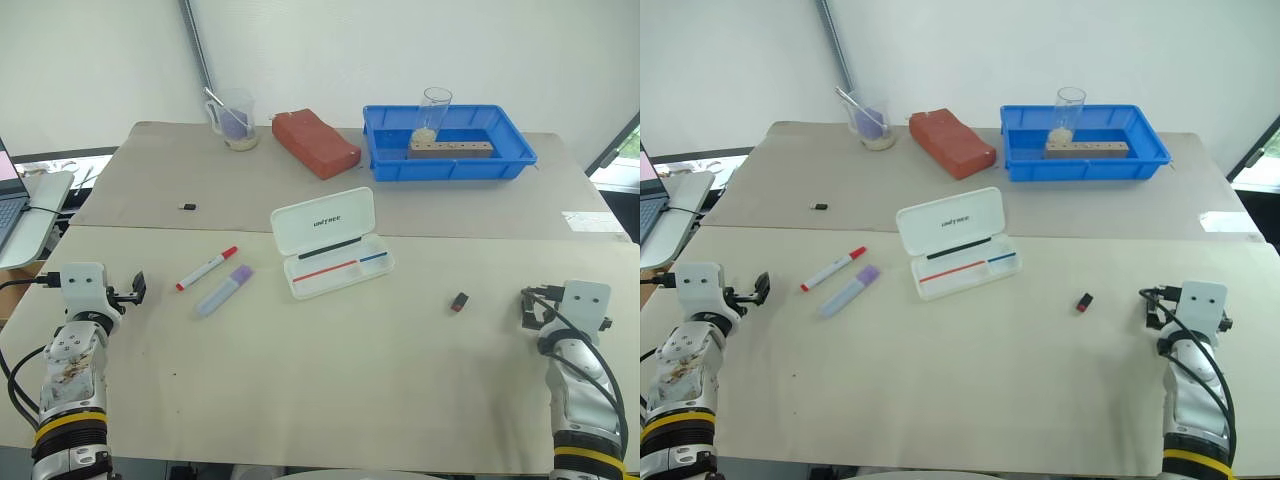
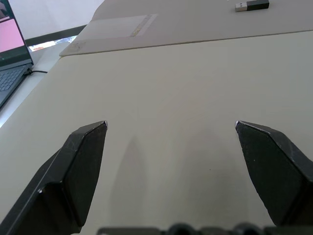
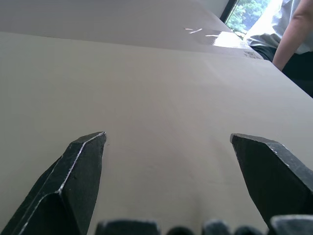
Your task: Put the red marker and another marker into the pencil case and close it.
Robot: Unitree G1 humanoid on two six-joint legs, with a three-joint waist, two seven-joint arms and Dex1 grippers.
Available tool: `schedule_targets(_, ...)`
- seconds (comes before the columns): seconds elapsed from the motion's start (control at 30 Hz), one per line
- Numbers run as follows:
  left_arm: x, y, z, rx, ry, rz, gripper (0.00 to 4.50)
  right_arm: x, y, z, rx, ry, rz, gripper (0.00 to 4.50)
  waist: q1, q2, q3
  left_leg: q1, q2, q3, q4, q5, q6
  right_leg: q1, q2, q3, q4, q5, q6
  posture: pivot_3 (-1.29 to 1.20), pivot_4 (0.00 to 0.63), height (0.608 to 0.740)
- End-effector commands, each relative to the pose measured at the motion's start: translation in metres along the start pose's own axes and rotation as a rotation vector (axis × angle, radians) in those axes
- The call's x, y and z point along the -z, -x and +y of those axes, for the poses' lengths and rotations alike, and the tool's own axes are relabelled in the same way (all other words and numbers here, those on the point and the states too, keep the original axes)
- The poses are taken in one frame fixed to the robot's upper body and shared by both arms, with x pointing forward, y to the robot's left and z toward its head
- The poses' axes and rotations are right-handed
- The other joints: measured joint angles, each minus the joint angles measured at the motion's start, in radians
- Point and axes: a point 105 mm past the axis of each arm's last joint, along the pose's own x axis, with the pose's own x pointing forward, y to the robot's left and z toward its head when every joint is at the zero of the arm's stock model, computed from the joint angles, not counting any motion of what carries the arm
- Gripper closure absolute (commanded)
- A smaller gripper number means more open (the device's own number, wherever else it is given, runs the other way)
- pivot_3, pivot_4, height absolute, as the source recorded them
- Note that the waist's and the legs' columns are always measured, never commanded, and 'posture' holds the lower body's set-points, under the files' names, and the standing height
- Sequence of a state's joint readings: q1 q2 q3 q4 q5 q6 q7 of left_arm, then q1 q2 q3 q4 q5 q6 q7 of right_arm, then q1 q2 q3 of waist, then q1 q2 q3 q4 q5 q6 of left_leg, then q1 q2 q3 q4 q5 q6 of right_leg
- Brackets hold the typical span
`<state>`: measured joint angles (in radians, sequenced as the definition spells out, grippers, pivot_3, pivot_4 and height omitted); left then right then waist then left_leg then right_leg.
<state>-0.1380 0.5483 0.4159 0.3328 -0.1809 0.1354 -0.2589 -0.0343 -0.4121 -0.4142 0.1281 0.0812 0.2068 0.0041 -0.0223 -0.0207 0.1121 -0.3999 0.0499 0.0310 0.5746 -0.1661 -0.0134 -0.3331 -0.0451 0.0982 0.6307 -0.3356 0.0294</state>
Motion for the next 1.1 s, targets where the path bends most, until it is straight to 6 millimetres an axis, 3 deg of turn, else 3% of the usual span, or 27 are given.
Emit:
schedule_targets(0.03, -0.013, 0.002, 0.011, -0.034, 0.000, -0.044, 0.04, -0.014, -0.003, -0.006, 0.016, 0.005, -0.041, 0.00, 0.000, 0.000, 0.000, 0.000, 0.000, 0.000, 0.000, 0.000, 0.000, 0.000, 0.000, 0.000, 0.000, 0.000, 0.000, 0.00, 0.150, 0.740)
schedule_targets(0.17, -0.027, 0.005, 0.023, -0.032, 0.041, -0.090, 0.04, -0.030, -0.007, -0.006, -0.001, 0.018, -0.086, 0.00, -0.002, 0.000, 0.000, 0.000, 0.000, 0.000, 0.000, 0.000, 0.000, 0.000, 0.000, 0.000, 0.000, 0.000, 0.000, 0.00, 0.150, 0.740)
schedule_targets(0.23, -0.050, 0.008, 0.018, 0.049, -0.001, -0.153, 0.04, -0.047, -0.009, 0.004, -0.082, 0.025, -0.127, 0.00, -0.005, 0.000, 0.000, 0.000, 0.000, 0.000, 0.000, 0.000, 0.000, -0.001, 0.000, 0.000, 0.001, 0.000, 0.000, 0.00, 0.150, 0.740)
schedule_targets(0.33, -0.088, 0.018, -0.011, 0.279, -0.092, -0.225, 0.04, -0.074, -0.006, 0.030, -0.283, 0.068, -0.191, 0.00, -0.009, 0.001, 0.001, -0.001, 0.000, 0.000, 0.000, 0.000, 0.001, -0.001, 0.001, 0.000, 0.000, 0.000, 0.000, 0.00, 0.150, 0.740)
schedule_targets(0.47, -0.126, 0.041, -0.069, 0.632, -0.211, -0.259, 0.04, -0.113, 0.012, 0.072, -0.638, 0.099, -0.280, 0.00, -0.010, 0.003, 0.002, -0.001, 0.001, 0.000, 0.000, 0.000, 0.000, 0.000, 0.000, 0.000, 0.000, 0.000, 0.000, 0.00, 0.150, 0.740)
schedule_targets(0.53, -0.130, 0.052, -0.090, 0.751, -0.268, -0.246, 0.04, -0.126, 0.022, 0.085, -0.772, 0.101, -0.307, 0.00, -0.010, 0.006, 0.002, -0.001, 0.000, 0.001, 0.000, 0.000, 0.000, 0.001, 0.000, 0.000, -0.001, 0.000, 0.000, 0.00, 0.150, 0.740)
schedule_targets(0.63, -0.128, 0.079, -0.137, 1.018, -0.352, -0.215, 0.04, -0.150, 0.053, 0.109, -1.057, 0.100, -0.352, 0.00, -0.011, 0.008, 0.003, -0.002, 0.000, 0.001, 0.000, 0.003, 0.005, 0.000, 0.001, 0.000, -0.002, 0.000, 0.000, 0.00, 0.150, 0.740)
schedule_targets(0.77, -0.113, 0.098, -0.187, 1.243, -0.391, -0.185, 0.04, -0.155, 0.105, 0.130, -1.398, 0.179, -0.331, 0.00, -0.005, 0.008, 0.004, -0.004, 0.000, 0.000, 0.000, 0.004, 0.006, -0.001, 0.002, -0.001, -0.002, 0.000, 0.000, 0.00, 0.150, 0.740)
schedule_targets(0.93, -0.097, 0.085, -0.225, 1.269, -0.409, -0.189, 0.04, -0.153, 0.116, 0.125, -1.430, 0.228, -0.279, 0.00, 0.007, 0.005, 0.006, -0.004, -0.001, -0.001, 0.001, 0.004, 0.006, -0.001, 0.003, 0.000, -0.002, 0.000, 0.000, 0.00, 0.150, 0.740)
schedule_targets(1.1, -0.087, 0.069, -0.241, 1.253, -0.420, -0.174, 0.04, -0.149, 0.123, 0.119, -1.386, 0.224, -0.239, 0.00, 0.018, 0.006, 0.007, -0.007, -0.002, -0.002, 0.005, 0.004, 0.006, -0.001, 0.003, -0.001, -0.002, 0.000, 0.000, 0.00, 0.150, 0.740)
